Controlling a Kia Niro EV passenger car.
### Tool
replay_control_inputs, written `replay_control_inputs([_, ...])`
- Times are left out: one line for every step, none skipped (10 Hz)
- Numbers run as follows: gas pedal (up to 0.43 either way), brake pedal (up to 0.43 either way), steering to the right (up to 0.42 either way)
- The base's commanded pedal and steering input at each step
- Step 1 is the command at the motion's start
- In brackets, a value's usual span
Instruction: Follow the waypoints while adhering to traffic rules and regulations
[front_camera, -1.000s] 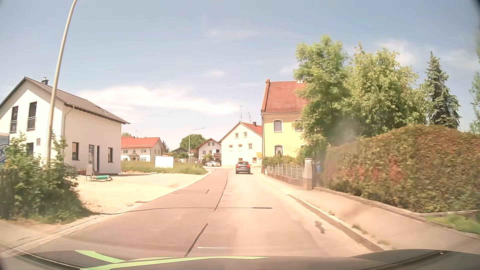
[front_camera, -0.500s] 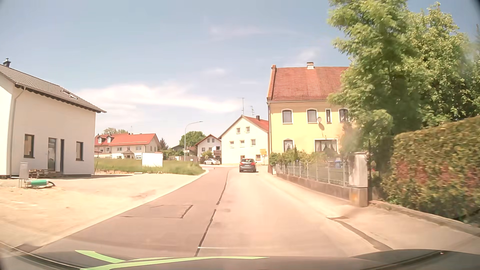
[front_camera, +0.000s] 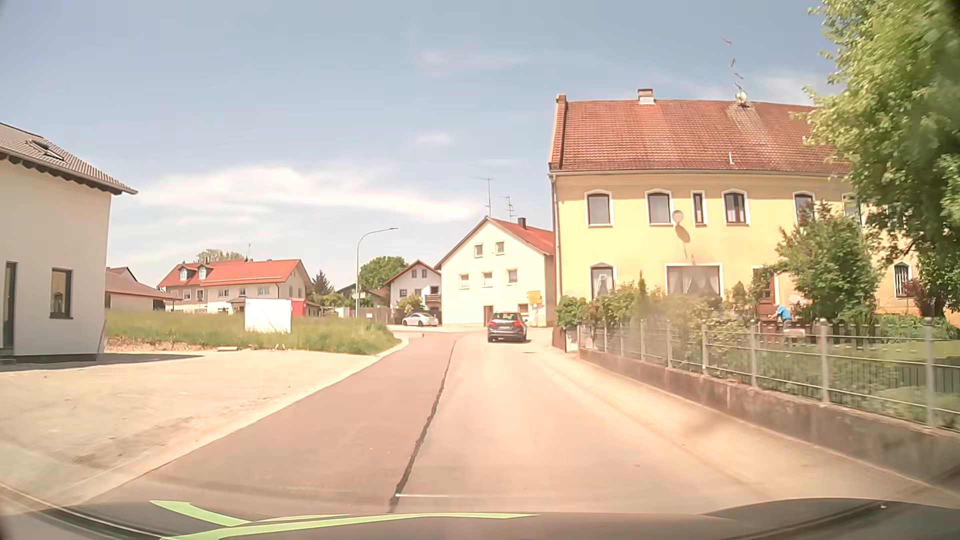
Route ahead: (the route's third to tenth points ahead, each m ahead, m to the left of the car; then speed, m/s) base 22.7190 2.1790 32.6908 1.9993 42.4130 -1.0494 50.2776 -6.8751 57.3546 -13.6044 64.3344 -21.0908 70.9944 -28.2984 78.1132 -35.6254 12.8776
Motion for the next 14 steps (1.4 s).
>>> replay_control_inputs([0.0, 0.0, -0.004])
replay_control_inputs([0.0, 0.0, -0.003])
replay_control_inputs([0.0, 0.0, -0.003])
replay_control_inputs([0.0, 0.012, -0.002])
replay_control_inputs([0.0, 0.104, -0.002])
replay_control_inputs([0.0, 0.159, 0.0])
replay_control_inputs([0.0, 0.201, 0.004])
replay_control_inputs([0.0, 0.244, 0.006])
replay_control_inputs([0.0, 0.256, 0.01])
replay_control_inputs([0.0, 0.274, 0.013])
replay_control_inputs([0.0, 0.274, 0.016])
replay_control_inputs([0.0, 0.256, 0.019])
replay_control_inputs([0.0, 0.177, 0.024])
replay_control_inputs([0.0, 0.122, 0.027])
